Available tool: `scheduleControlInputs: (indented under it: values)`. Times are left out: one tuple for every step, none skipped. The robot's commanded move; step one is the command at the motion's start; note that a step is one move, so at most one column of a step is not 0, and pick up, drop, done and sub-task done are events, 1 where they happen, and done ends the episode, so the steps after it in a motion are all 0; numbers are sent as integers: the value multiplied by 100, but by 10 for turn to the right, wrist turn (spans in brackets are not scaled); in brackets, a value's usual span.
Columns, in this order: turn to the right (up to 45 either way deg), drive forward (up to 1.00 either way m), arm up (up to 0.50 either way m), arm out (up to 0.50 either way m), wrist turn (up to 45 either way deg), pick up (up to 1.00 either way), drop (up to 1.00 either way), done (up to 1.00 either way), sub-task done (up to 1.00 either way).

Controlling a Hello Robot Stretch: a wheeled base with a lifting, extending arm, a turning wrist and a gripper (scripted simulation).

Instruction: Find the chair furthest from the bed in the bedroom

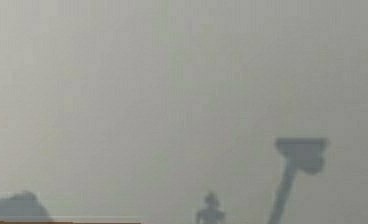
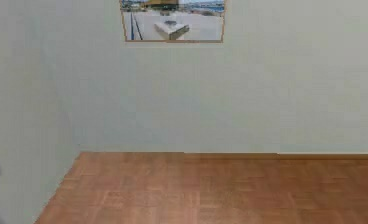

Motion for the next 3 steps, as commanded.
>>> scheduleControlInputs:
  values:
    - [450, 0, 0, 0, 0, 0, 0, 0, 0]
    - [450, 0, 0, 0, 0, 0, 0, 0, 0]
    - [0, 10, 0, 0, 0, 0, 0, 0, 0]
